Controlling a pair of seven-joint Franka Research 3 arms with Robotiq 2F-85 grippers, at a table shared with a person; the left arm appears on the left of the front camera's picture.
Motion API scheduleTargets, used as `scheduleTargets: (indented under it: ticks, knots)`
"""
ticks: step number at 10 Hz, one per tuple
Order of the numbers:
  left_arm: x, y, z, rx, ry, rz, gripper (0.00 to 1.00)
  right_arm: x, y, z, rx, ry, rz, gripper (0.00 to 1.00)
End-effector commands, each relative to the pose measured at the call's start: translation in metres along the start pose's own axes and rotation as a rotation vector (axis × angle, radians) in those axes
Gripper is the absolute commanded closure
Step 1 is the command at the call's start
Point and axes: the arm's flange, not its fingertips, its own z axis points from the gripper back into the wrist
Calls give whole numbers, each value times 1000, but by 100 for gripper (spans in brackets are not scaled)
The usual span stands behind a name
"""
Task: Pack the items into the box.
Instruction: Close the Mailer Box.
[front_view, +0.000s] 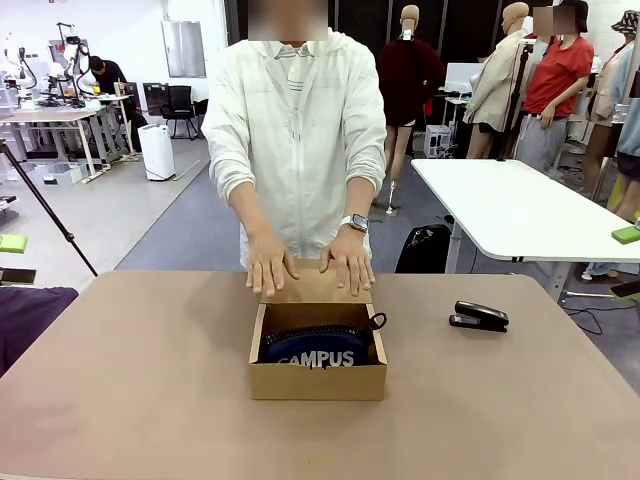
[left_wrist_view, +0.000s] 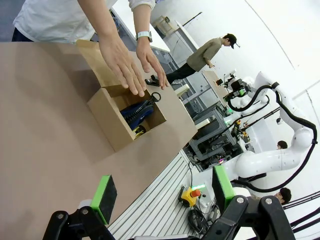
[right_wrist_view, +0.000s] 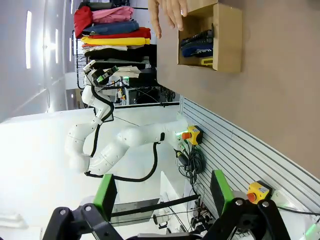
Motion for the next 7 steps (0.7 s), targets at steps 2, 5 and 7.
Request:
scheduleTargets:
  ticks: [2,5,7]
  knots:
    - [-1,0,2,-8,2,-20,0,-2,-1,3,-3,13,25,0]
    - [14,7,-11,-26,59,22,0,23,3,-13,1,27,8,0]
    - [53,33,-54,26,75,112,0,86,8,-57,-43,6,25,0]
